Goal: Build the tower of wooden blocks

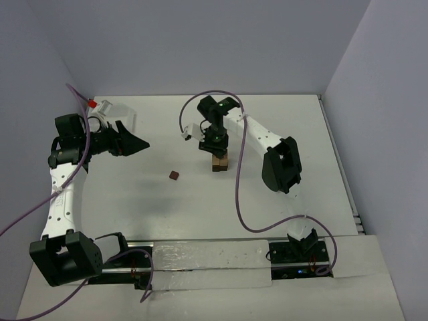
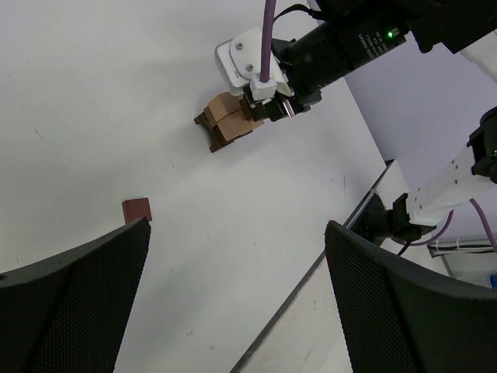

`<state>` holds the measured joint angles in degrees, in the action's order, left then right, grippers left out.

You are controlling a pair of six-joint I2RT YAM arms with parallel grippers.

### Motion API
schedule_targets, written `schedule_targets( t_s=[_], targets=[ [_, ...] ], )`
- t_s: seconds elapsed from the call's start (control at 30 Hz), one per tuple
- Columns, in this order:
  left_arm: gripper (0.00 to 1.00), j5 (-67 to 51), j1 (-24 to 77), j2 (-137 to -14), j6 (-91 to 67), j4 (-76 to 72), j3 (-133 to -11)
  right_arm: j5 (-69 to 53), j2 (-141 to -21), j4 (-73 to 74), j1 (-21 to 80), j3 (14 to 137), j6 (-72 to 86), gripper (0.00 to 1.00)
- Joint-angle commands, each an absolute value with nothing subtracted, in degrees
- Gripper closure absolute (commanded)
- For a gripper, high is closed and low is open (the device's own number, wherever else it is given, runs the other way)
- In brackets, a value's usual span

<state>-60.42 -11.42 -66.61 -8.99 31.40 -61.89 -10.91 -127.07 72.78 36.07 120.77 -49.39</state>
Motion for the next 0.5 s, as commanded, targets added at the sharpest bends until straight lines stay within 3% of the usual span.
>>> schedule_targets(
  t_s=[0.0, 0.47],
  targets=[
    [0.01, -62.3, -12.1, -66.5, -8.9, 29.3, -64.6, -10.4, -127.9, 71.4, 35.6, 123.2, -50.0, 0.64],
    [0.01, -62.4, -12.2, -66.5, -9.0, 29.2, -64.5, -10.5, -127.7, 70.5, 35.5, 122.4, -49.7, 0.47]
  ],
)
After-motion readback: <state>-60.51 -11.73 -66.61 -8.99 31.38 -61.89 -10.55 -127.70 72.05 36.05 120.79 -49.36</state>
